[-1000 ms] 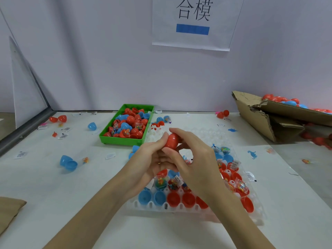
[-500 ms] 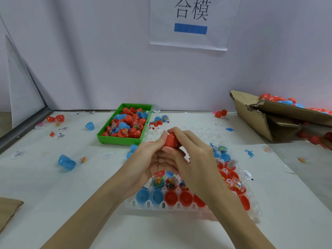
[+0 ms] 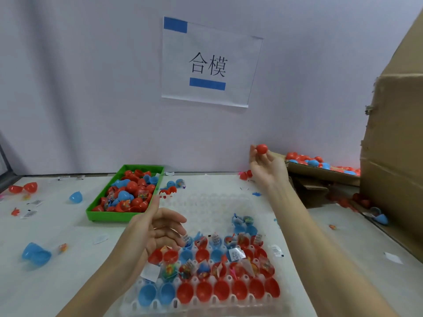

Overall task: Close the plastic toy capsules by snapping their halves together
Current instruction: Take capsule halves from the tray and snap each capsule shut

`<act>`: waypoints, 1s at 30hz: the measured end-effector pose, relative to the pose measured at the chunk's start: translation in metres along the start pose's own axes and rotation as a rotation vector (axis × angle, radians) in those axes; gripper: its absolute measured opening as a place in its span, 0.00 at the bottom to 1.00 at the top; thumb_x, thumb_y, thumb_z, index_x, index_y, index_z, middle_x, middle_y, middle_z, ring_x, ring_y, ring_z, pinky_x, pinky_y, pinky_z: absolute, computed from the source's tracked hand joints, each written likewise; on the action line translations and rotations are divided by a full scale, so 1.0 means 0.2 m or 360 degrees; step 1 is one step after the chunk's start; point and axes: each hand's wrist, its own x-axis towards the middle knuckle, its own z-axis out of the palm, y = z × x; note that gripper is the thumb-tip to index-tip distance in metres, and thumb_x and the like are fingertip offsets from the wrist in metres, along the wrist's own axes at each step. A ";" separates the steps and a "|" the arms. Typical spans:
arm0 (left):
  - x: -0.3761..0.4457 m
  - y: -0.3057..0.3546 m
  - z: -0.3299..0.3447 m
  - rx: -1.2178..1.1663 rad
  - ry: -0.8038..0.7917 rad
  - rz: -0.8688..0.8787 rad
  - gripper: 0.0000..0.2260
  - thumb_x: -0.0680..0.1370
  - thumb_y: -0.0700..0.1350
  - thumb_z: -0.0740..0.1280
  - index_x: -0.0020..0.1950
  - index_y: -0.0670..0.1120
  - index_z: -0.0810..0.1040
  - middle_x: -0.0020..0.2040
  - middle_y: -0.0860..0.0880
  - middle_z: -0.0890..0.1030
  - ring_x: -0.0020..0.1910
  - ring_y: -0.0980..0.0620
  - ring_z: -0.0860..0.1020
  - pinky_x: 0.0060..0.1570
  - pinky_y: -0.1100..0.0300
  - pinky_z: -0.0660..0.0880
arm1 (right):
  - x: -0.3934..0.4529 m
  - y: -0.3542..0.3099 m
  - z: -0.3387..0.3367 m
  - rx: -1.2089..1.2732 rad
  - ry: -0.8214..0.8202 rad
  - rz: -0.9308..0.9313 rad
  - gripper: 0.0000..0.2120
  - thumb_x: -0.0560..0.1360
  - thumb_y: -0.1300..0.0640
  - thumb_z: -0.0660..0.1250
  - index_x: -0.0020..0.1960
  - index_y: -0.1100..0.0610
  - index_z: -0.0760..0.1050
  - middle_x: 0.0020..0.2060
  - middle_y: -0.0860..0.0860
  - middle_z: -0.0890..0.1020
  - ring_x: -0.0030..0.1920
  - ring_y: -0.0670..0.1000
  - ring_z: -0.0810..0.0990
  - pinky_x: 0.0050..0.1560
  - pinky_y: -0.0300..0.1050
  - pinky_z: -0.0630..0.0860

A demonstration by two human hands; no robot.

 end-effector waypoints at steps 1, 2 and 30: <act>0.00 0.00 0.00 0.0000 0.0001 0.0003 0.33 0.82 0.63 0.56 0.45 0.35 0.86 0.42 0.31 0.83 0.36 0.39 0.83 0.34 0.57 0.83 | 0.03 -0.04 0.01 0.0143 -0.0001 -0.0040 0.14 0.86 0.64 0.55 0.70 0.68 0.69 0.67 0.63 0.75 0.51 0.57 0.80 0.55 0.44 0.81; 0.00 0.00 0.00 0.0001 0.0000 0.0005 0.33 0.82 0.63 0.56 0.44 0.35 0.86 0.42 0.31 0.83 0.36 0.39 0.83 0.34 0.57 0.83 | 0.06 -0.06 0.00 0.0244 0.0002 -0.0083 0.18 0.86 0.64 0.55 0.74 0.67 0.65 0.70 0.65 0.72 0.52 0.58 0.80 0.55 0.45 0.81; -0.02 0.04 0.02 0.0158 0.0051 0.0043 0.29 0.78 0.61 0.59 0.42 0.37 0.85 0.39 0.36 0.84 0.34 0.42 0.82 0.31 0.59 0.80 | -0.03 0.02 -0.37 -0.3954 -0.0771 -0.0133 0.05 0.77 0.53 0.74 0.51 0.51 0.85 0.45 0.46 0.83 0.45 0.45 0.82 0.41 0.33 0.77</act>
